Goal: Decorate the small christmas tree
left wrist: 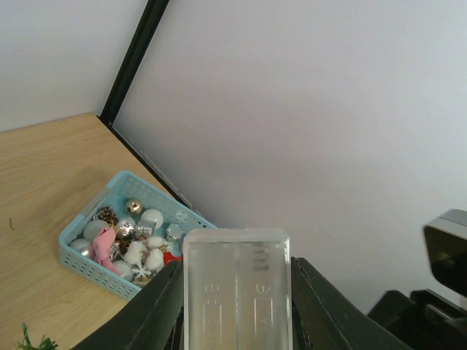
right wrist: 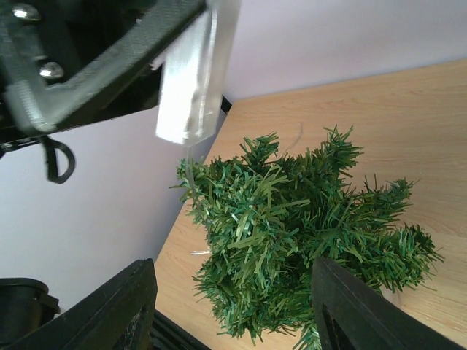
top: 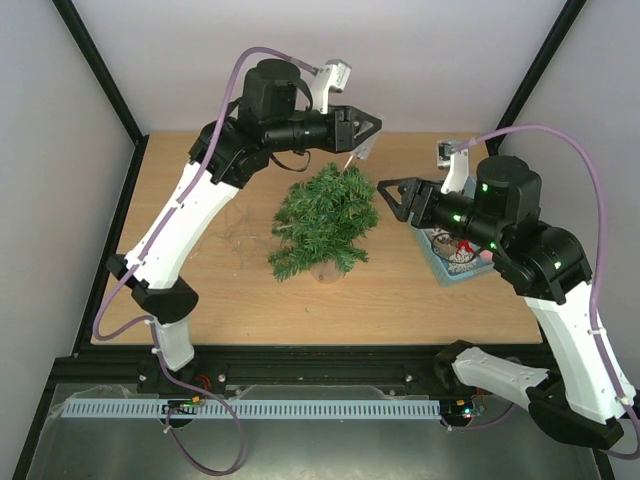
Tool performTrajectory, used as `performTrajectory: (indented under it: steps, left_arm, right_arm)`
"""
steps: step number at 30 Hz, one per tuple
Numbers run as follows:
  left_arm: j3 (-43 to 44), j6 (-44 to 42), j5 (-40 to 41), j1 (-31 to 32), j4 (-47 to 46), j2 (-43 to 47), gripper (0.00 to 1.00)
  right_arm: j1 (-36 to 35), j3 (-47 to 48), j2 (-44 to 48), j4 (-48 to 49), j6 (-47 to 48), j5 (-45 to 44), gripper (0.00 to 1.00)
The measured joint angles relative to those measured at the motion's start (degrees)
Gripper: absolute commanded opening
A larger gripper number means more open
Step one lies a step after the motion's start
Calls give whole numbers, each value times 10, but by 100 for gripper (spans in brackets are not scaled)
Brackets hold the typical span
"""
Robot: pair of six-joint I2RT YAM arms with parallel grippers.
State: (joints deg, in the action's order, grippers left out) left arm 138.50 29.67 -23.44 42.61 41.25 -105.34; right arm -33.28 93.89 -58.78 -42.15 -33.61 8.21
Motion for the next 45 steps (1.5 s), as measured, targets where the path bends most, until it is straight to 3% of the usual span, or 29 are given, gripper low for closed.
performTrajectory:
  steps: [16, 24, 29, 40, 45]
  left_arm:
    - [-63, 3, 10, -45, 3, -16, 39]
    - [-103, -2, 23, -47, 13, -12, 59]
    - [-103, -15, 42, -53, 41, -4, 62]
    - [-129, -23, 73, -101, 52, 90, 67]
    - [-233, -23, 102, -109, 36, 182, 71]
  right_arm:
    - [3, -33, 20, 5, 0, 2, 61]
    - [3, -49, 22, 9, 0, 3, 61]
    - [3, -54, 23, 12, 0, 3, 61]
    - [3, -74, 25, 18, 2, 2, 64]
    - [4, -83, 25, 18, 2, 3, 65]
